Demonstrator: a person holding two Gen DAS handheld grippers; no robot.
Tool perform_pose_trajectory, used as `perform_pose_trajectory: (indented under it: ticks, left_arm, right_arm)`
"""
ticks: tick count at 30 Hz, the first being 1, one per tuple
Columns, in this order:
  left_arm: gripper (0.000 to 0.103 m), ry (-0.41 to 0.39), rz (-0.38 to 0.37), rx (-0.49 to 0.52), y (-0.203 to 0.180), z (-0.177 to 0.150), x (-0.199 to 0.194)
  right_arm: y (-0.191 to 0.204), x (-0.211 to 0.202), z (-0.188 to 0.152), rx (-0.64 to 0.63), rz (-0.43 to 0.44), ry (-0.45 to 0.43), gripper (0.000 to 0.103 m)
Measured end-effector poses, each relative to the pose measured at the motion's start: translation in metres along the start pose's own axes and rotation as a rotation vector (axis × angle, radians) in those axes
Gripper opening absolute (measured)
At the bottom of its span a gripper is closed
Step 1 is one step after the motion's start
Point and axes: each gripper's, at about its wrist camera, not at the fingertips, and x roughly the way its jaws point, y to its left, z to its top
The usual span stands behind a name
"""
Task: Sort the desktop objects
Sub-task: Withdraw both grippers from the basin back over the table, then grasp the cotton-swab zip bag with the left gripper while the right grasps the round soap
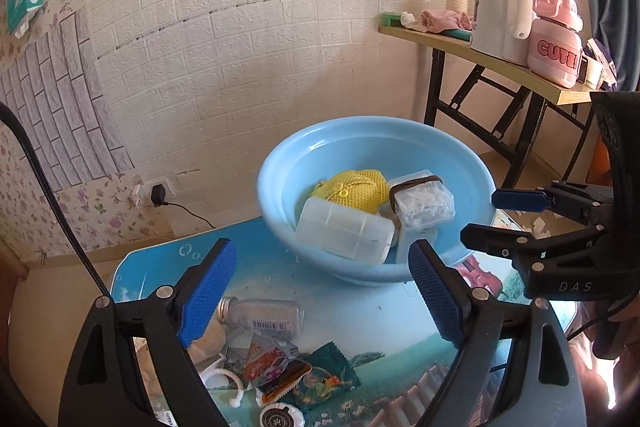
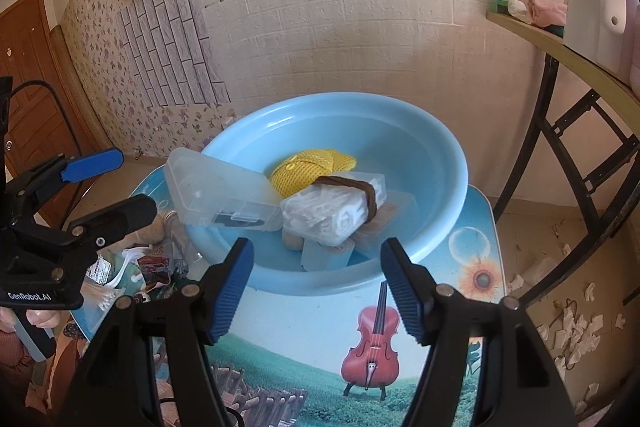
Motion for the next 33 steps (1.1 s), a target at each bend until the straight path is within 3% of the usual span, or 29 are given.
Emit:
perform_pose_trajectory:
  ticks: [10, 20, 27, 33]
  left_arm:
    - [0.089, 0.016, 0.09, -0.051, 0.038, -0.058, -0.034]
    - [0.089, 0.134, 0.14, -0.167, 0.08, -0.127, -0.035]
    - [0.089, 0.172, 0.149, -0.17, 0.086, -0.147, -0.027]
    - [0.089, 0.185, 0.145, -0.215, 0.091, -0.16, -0.033]
  right_arm:
    - [0.03, 0.002, -0.029, -0.022, 0.018, 0.069, 0.066]
    - [0.072, 0.022, -0.051, -0.066, 0.09, 0.151, 0.066]
    - [0.089, 0.034, -0.059, -0.077, 0.118, 0.193, 0.066]
    - [0.109, 0.03, -0.062, -0.099, 0.156, 0.174, 0.066]
